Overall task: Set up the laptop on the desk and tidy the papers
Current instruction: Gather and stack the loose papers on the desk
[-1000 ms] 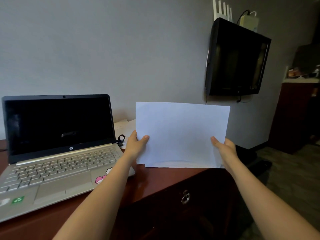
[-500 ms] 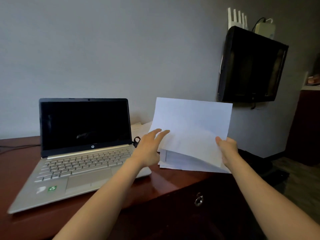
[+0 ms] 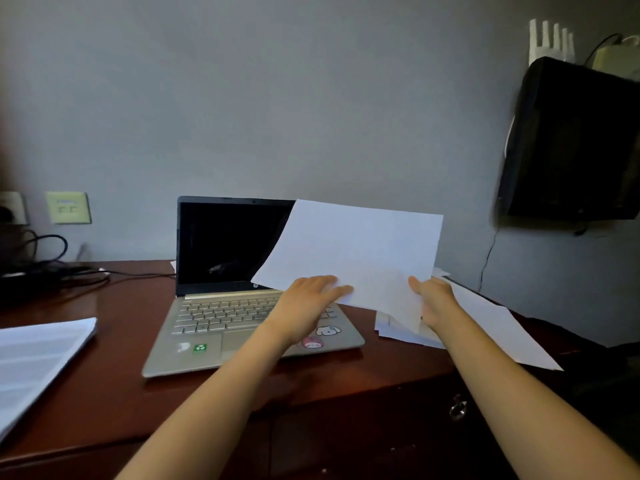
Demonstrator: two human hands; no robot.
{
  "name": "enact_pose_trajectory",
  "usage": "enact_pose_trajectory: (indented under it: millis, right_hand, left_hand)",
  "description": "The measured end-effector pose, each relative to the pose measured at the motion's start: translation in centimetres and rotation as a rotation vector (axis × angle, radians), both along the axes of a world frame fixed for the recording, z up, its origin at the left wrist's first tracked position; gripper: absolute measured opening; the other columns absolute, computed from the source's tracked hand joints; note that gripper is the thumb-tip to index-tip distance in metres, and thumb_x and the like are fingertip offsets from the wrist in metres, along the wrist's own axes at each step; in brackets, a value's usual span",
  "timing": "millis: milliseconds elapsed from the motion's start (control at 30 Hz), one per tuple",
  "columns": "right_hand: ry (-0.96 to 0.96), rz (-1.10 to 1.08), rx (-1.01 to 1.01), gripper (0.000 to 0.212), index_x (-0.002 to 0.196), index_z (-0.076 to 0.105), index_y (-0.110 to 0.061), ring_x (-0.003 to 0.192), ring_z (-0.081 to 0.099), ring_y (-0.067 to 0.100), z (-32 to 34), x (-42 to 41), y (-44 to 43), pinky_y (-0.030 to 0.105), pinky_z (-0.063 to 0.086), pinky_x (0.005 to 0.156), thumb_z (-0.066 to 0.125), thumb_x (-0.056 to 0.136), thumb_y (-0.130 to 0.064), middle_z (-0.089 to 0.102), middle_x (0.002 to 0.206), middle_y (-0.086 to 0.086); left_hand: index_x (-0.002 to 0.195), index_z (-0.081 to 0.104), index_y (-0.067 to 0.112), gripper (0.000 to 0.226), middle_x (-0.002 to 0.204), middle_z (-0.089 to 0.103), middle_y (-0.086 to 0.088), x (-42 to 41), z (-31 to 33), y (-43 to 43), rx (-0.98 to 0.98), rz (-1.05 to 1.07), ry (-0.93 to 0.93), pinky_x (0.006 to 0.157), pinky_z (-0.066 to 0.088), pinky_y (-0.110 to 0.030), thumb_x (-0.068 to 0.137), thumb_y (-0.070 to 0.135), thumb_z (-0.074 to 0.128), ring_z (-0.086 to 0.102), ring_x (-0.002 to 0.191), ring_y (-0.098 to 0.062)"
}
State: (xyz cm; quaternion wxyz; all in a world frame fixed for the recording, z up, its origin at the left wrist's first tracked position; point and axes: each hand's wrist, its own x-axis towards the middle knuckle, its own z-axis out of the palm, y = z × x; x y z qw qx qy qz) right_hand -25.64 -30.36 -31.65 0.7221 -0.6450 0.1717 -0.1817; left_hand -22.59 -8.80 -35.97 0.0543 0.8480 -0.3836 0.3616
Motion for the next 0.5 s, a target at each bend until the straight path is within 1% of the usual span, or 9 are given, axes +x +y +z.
enact_pose_trajectory:
  millis: [33,67,100,133,200,300,367,433,500]
  right_hand:
    - [0.001,0.022,0.003,0.034,0.128,0.050,0.004,0.118,0.052,0.039,-0.1,0.1,0.9,0.041,0.043,0.086,0.049,0.095,-0.001,0.054,0.130,0.020]
    - [0.000,0.048,0.005,0.033,0.128,0.049,0.005,0.118,0.052,0.039,-0.2,0.3,1.7,0.042,0.043,0.089,0.048,0.095,0.000,0.054,0.130,0.020]
    - [-0.002,0.081,0.007,0.033,0.127,0.049,0.007,0.118,0.052,0.039,-0.4,0.4,2.5,0.043,0.043,0.093,0.048,0.095,0.001,0.053,0.131,0.022]
    - [-0.004,0.109,0.009,0.032,0.126,0.049,0.008,0.118,0.052,0.039,-0.6,0.4,3.3,0.045,0.042,0.097,0.047,0.095,0.003,0.053,0.131,0.023]
    - [-0.019,0.154,0.011,0.032,0.125,0.049,0.010,0.113,0.054,0.036,-1.0,0.7,4.8,0.048,0.040,0.100,0.045,0.094,0.005,0.053,0.130,0.024]
    - [-0.028,0.226,0.002,0.032,0.125,0.049,0.011,0.105,0.054,0.031,-1.5,1.1,7.2,0.048,0.039,0.101,0.043,0.094,0.007,0.052,0.131,0.025]
    - [-0.015,0.278,-0.021,0.032,0.125,0.049,0.011,0.100,0.052,0.027,-1.8,1.3,8.9,0.046,0.040,0.099,0.041,0.094,0.008,0.054,0.128,0.024]
    - [-0.004,0.325,-0.049,0.033,0.126,0.047,0.012,0.098,0.050,0.026,-1.9,1.4,10.7,0.040,0.042,0.092,0.041,0.094,0.008,0.055,0.123,0.021]
    - [0.000,0.376,-0.064,0.035,0.128,0.046,0.013,0.099,0.050,0.027,-1.9,1.6,12.6,0.039,0.044,0.085,0.043,0.093,0.009,0.055,0.124,0.020]
  left_hand:
    - [0.114,0.055,0.024,0.075,0.104,0.069,-0.011,-0.2,-0.1,0.8,-0.016,-0.002,0.011,0.068,0.055,-0.038,0.048,-0.010,0.052,0.070,0.086,-0.030]
    - [0.111,0.061,0.023,0.067,0.101,0.070,-0.009,-0.6,-0.1,1.7,-0.039,0.006,-0.001,0.066,0.055,-0.037,0.052,-0.008,0.050,0.070,0.083,-0.029]
    - [0.105,0.068,0.021,0.059,0.097,0.072,-0.008,-0.9,0.2,2.5,-0.049,0.017,-0.019,0.065,0.055,-0.035,0.058,-0.005,0.043,0.071,0.080,-0.027]
    - [0.098,0.073,0.020,0.056,0.094,0.073,-0.005,-1.2,0.4,3.5,-0.055,0.028,-0.057,0.062,0.056,-0.033,0.062,-0.001,0.036,0.072,0.078,-0.024]
    - [0.091,0.077,0.019,0.056,0.090,0.074,-0.002,-1.6,0.6,5.4,-0.028,0.034,-0.127,0.061,0.056,-0.030,0.064,0.007,0.030,0.072,0.076,-0.020]
    - [0.086,0.078,0.022,0.053,0.086,0.075,0.001,-2.3,0.6,8.2,0.027,0.073,-0.175,0.059,0.055,-0.024,0.065,0.009,0.031,0.072,0.073,-0.016]
    - [0.083,0.078,0.024,0.054,0.083,0.074,0.003,-3.0,0.6,10.1,0.055,0.092,-0.185,0.059,0.054,-0.021,0.064,0.008,0.031,0.072,0.071,-0.014]
    - [0.081,0.078,0.026,0.055,0.082,0.074,0.006,-3.7,0.5,12.1,0.071,0.130,-0.182,0.058,0.053,-0.018,0.061,0.008,0.030,0.071,0.071,-0.012]
    - [0.083,0.078,0.028,0.056,0.084,0.074,0.006,-4.3,0.5,14.3,0.085,0.184,-0.159,0.060,0.053,-0.018,0.061,0.009,0.030,0.071,0.072,-0.012]
